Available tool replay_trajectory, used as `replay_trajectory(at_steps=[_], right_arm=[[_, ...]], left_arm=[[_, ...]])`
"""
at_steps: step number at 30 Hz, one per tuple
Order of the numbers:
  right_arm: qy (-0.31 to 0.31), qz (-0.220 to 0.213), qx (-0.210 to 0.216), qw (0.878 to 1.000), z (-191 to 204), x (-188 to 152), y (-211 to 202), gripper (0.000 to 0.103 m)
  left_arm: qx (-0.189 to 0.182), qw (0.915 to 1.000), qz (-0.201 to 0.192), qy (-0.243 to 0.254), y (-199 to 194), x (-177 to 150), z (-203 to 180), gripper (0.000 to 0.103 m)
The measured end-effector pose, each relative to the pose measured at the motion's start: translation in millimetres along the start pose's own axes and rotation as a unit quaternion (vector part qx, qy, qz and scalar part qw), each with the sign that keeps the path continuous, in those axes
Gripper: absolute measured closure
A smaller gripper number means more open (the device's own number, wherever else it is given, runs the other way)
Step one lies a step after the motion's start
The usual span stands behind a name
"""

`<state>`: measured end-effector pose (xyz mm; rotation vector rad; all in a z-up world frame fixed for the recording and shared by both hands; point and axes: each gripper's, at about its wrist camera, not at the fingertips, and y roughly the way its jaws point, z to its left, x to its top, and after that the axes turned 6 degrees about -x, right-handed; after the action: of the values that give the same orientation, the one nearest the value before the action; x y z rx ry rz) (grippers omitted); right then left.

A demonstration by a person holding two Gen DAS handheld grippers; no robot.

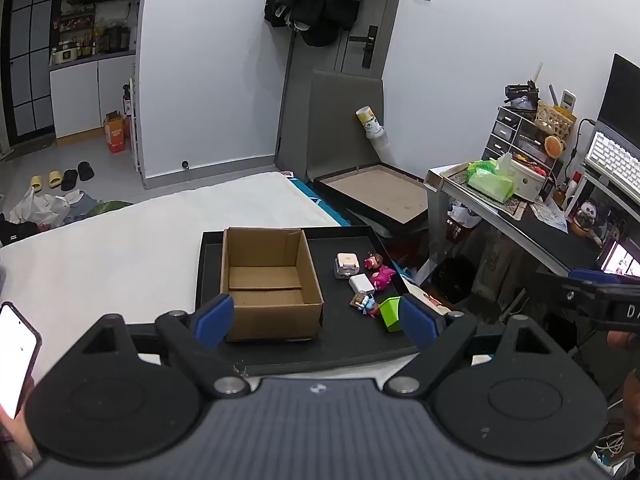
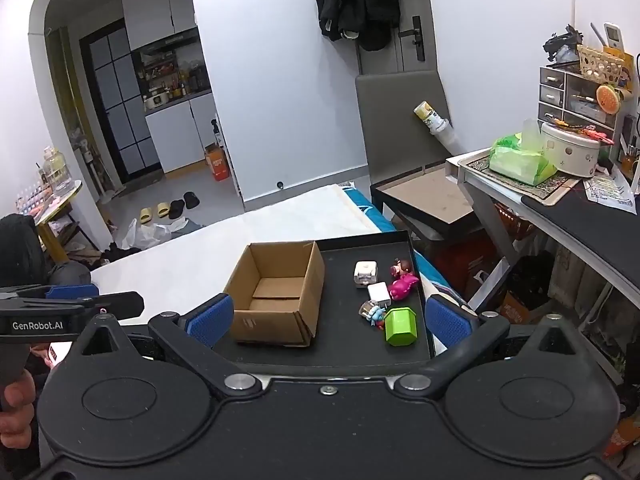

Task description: Organize rigid objects

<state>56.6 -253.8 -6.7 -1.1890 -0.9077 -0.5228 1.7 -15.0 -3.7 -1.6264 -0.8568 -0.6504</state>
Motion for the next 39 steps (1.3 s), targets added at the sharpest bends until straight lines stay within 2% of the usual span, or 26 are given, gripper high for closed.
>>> replay_trajectory(at_steps=[13,39], right_arm=[[-0.005,-0.002,-0.022,1.0,1.2,-0.2,0.4,0.0],[0.015,-0.01,-0.025,1.0,-9.8,-2.4,-7.3,0.0]], left_arm=[[0.0,1.0,0.004,0.008,2.1,-0.1,-3.2,0.015],[-0.002,0.9998,0.011,0.018,4.2,-2.0,-15.6,0.015]])
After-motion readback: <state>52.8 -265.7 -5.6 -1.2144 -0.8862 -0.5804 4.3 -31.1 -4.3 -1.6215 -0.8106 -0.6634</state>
